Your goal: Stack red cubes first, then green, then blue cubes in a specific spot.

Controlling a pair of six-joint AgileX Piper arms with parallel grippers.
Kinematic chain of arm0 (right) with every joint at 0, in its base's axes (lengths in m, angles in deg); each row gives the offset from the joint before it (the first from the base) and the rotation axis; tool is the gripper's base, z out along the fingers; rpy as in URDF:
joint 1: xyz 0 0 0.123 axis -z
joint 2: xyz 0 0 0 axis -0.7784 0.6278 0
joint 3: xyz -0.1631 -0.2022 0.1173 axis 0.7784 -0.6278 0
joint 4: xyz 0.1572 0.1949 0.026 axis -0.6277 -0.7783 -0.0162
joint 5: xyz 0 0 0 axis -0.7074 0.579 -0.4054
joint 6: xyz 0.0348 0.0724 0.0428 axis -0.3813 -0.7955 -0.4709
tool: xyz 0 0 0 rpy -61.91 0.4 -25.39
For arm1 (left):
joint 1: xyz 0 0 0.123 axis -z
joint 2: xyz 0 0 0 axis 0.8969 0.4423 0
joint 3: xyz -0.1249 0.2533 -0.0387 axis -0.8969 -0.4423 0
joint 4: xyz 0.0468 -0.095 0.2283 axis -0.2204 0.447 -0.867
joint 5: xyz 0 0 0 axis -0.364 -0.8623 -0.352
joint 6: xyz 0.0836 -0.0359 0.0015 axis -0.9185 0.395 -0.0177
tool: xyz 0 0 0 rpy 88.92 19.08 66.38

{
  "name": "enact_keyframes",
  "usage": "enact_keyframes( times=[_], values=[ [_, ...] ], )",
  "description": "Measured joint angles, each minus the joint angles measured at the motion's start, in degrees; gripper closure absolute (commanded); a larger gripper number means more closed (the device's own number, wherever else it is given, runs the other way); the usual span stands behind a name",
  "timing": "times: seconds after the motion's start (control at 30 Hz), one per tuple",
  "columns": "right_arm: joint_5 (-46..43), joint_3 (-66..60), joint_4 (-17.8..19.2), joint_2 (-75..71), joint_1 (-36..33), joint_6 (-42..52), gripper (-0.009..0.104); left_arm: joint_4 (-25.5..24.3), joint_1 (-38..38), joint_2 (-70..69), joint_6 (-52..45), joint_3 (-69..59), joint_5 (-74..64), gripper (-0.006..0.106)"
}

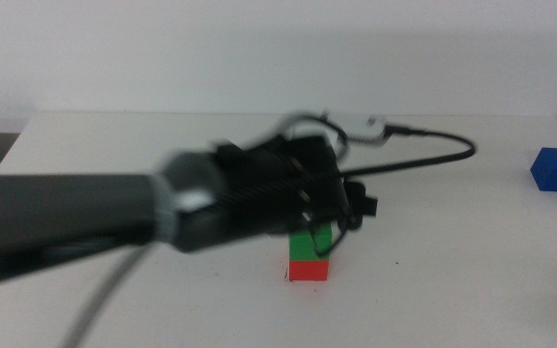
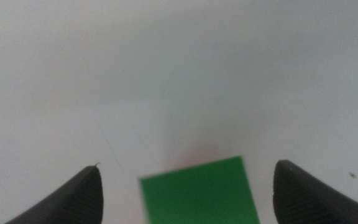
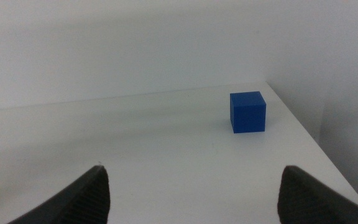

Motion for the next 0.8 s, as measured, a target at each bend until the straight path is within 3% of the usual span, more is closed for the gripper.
enact_keyframes(
  times=[0.13, 0.23, 0.37, 0.47, 0.53, 0.8],
  values=[
    [0.0, 0.0, 0.0, 0.0, 0.0, 0.0, 0.002, 4.5, 0.0, -12.4, -21.8, 0.0, -3.0, 0.007],
    [0.0, 0.0, 0.0, 0.0, 0.0, 0.0, 0.002, 12.7, 0.0, -25.5, -37.1, 0.0, -6.8, 0.007],
    [0.0, 0.0, 0.0, 0.0, 0.0, 0.0, 0.002, 27.4, -0.9, -39.9, -57.2, 0.0, -13.1, 0.007],
    [0.0, 0.0, 0.0, 0.0, 0.0, 0.0, 0.002, 37.8, -4.5, -47.4, -63.3, 0.4, -17.3, 0.007],
    [0.0, 0.0, 0.0, 0.0, 0.0, 0.0, 0.002, 41.4, -7.3, -50.4, -65.4, 1.4, -20.7, 0.007],
    [0.0, 0.0, 0.0, 0.0, 0.0, 0.0, 0.002, 46.2, -16.7, -51.8, -70.2, 8.0, -27.3, 0.007]
  ],
)
